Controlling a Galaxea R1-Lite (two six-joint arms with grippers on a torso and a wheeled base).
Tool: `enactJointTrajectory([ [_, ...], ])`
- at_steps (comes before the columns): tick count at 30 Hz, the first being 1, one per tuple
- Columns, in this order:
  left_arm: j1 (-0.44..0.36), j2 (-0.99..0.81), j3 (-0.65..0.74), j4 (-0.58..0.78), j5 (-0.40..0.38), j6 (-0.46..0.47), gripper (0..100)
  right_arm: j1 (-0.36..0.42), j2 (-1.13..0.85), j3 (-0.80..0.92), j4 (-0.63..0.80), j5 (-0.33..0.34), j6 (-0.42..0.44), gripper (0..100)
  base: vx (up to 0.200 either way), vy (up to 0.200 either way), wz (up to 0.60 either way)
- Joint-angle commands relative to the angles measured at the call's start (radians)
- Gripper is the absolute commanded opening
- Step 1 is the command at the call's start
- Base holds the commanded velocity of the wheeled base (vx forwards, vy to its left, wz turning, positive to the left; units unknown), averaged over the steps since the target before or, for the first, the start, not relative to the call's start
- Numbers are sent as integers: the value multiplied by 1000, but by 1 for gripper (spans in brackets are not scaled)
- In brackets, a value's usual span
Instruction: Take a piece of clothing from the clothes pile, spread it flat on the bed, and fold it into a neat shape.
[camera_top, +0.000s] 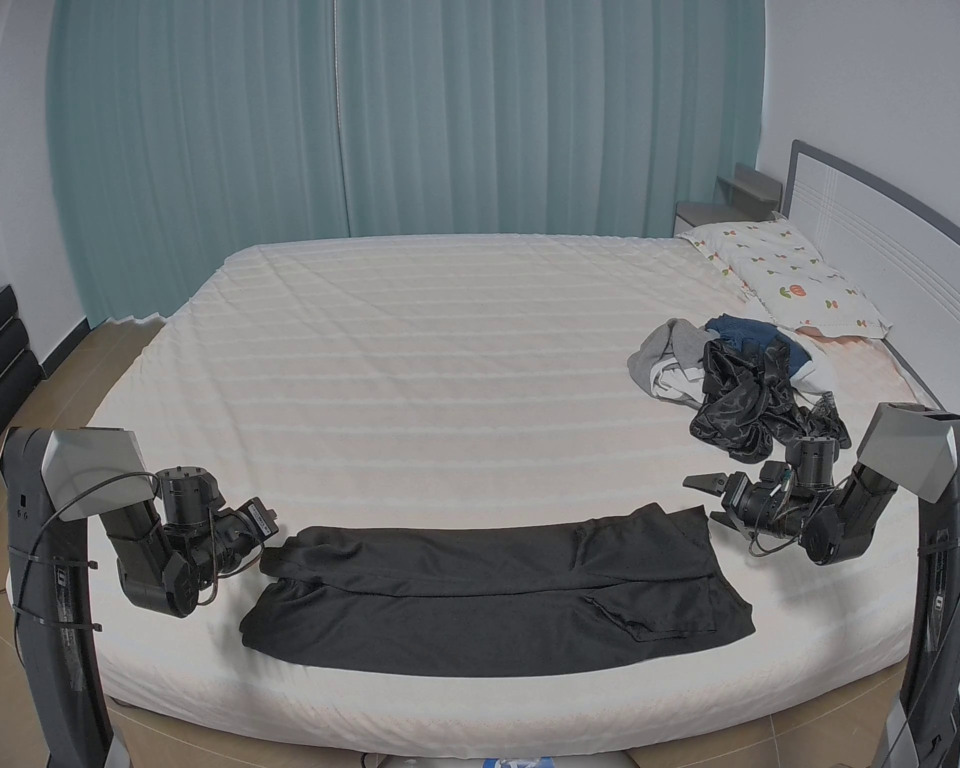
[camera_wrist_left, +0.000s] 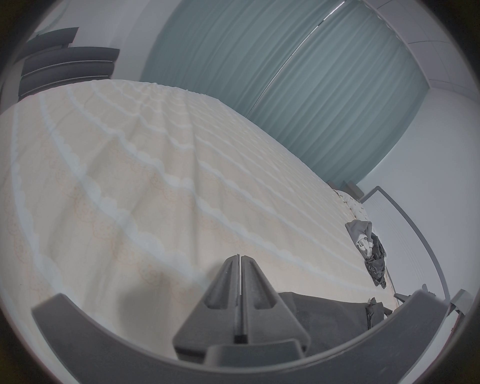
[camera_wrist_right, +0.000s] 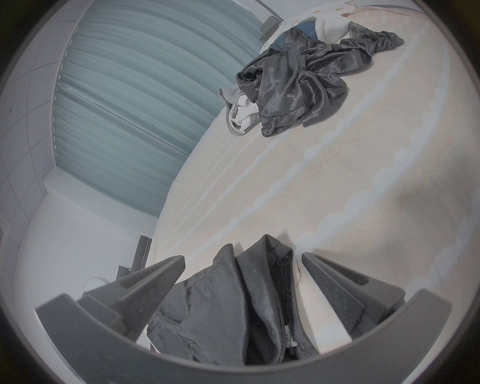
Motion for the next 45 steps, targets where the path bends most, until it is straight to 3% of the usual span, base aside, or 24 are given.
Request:
enactJointTrajectory([
  [1,2,4,0,0,-1,0,0,4,18,-3,-1,0,-1,100,0,0,0],
  [4,2,4,0,0,-1,0,0,7,19,-1,1,0,-3,100,0,0,0],
  [5,2,4,2,0,-1,0,0,16,29,-1,-1,-2,-6,0,0,0,0],
  [35,16,22,-9,3,-21,-13,0,-24,76,-70,-35,-69,0,0,0,0,0],
  [45,9,-37,13,10,-113,-63,0,-28,76,-65,-35,-69,-1,0,0,0,0],
])
